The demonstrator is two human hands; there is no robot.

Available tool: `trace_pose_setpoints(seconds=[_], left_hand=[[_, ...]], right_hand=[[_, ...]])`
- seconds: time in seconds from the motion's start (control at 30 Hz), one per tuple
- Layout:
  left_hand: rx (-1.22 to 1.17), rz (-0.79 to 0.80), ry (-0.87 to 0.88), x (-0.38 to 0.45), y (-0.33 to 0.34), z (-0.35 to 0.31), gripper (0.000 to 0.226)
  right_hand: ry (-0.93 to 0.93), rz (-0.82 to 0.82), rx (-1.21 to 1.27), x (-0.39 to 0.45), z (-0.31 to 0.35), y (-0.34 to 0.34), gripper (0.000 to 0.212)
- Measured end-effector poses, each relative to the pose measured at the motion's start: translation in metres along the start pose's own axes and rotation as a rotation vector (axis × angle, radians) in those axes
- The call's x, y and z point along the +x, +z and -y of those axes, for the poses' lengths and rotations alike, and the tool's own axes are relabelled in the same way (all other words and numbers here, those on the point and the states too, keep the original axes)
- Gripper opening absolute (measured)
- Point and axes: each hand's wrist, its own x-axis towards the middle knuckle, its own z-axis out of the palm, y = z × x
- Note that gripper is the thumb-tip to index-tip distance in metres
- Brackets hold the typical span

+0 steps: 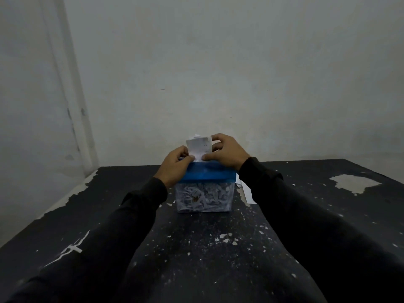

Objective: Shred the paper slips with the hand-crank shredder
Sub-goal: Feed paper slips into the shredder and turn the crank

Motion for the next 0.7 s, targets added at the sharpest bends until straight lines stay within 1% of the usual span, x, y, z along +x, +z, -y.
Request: trace_pose_setpoints(seconds=[0.07, 0.13, 0.17, 0.27, 0.33, 0.43, 0.5, 0.57, 0.6, 0.67, 0.7], left_hand=[[0.004, -0.006, 0.001, 0.001, 0.000, 0.002, 0.013], [-0.003, -0.020, 0.006, 0.001, 0.001, 0.003, 0.019], [-0.009, -0.024, 0.003, 0.001, 0.001, 0.002, 0.019], [-0.041, -0.005, 0.034, 0.002, 0.001, 0.004, 0.006], [-0.042, -0.004, 0.074, 0.002, 0.001, 0.006, 0.013], [-0.034, -0.008, 0.085, 0.002, 0.001, 0.006, 0.022], [0.001, -0.012, 0.076, 0.003, 0.002, 0.008, 0.027], [0.047, -0.027, 0.087, 0.005, 0.002, 0.011, 0.026], [0.067, -0.036, 0.103, 0.006, 0.002, 0.011, 0.025], [0.098, -0.049, 0.129, 0.005, 0.003, 0.011, 0.026], [0.103, -0.044, 0.134, 0.003, 0.004, 0.011, 0.028]], right_hand=[[0.022, 0.007, 0.006, 0.003, 0.002, -0.002, 0.050], [0.004, 0.008, -0.076, 0.005, 0.001, -0.002, 0.037], [-0.012, 0.007, -0.122, 0.006, 0.000, -0.001, 0.032], [-0.067, -0.006, -0.142, 0.005, -0.003, 0.000, 0.026], [-0.115, -0.020, -0.121, 0.001, -0.004, 0.002, 0.024], [-0.160, -0.023, -0.139, -0.002, -0.005, 0.004, 0.019], [-0.190, -0.047, -0.280, -0.005, -0.009, -0.004, 0.026], [-0.178, -0.100, -0.437, -0.014, -0.017, -0.023, 0.042], [-0.136, -0.095, -0.466, -0.022, -0.022, -0.033, 0.050], [-0.026, -0.035, -0.448, -0.038, -0.031, -0.046, 0.065], [-0.003, -0.010, -0.441, -0.044, -0.035, -0.048, 0.071]])
